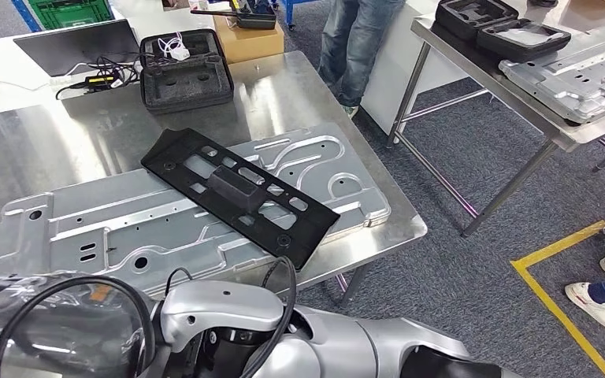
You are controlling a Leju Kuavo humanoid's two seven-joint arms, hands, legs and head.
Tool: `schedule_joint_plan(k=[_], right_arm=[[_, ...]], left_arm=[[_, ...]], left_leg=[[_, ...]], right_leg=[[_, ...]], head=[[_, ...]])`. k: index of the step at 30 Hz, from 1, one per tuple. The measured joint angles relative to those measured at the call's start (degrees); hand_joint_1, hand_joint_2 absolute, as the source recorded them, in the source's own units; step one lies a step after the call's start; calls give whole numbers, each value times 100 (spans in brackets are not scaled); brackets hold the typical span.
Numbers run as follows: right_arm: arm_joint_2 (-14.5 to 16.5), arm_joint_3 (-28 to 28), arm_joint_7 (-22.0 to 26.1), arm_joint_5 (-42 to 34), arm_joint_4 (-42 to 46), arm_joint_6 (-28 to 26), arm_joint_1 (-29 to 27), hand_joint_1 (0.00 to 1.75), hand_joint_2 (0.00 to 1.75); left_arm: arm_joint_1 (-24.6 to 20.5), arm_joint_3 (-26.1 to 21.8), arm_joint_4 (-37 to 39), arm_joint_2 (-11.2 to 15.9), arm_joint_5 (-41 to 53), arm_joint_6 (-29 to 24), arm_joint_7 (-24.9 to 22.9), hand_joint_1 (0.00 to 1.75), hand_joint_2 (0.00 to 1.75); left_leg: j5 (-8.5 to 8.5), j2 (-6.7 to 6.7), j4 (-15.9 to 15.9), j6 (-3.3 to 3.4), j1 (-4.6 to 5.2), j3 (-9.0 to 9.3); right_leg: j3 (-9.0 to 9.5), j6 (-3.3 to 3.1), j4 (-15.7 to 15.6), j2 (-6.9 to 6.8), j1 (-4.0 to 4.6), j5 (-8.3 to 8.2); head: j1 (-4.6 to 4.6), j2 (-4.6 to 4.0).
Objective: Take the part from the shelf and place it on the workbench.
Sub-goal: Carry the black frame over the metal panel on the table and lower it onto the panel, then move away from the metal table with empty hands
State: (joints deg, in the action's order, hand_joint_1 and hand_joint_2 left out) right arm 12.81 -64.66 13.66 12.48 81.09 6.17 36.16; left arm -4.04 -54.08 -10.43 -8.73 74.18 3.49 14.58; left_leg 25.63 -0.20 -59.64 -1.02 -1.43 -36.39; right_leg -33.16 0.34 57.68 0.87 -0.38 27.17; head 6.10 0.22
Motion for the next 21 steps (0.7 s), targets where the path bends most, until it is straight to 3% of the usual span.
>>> schedule_joint_plan(k=[21], right_arm=[[-64,-12,36,-408,145,19,5,0,0]], left_arm=[[-12,-445,0,38,-415,-97,-1,0,0]], left_leg=[[1,0,-1,1,2,0]], right_leg=[[1,1,-2,0,-2,-1]], head=[[0,0]])
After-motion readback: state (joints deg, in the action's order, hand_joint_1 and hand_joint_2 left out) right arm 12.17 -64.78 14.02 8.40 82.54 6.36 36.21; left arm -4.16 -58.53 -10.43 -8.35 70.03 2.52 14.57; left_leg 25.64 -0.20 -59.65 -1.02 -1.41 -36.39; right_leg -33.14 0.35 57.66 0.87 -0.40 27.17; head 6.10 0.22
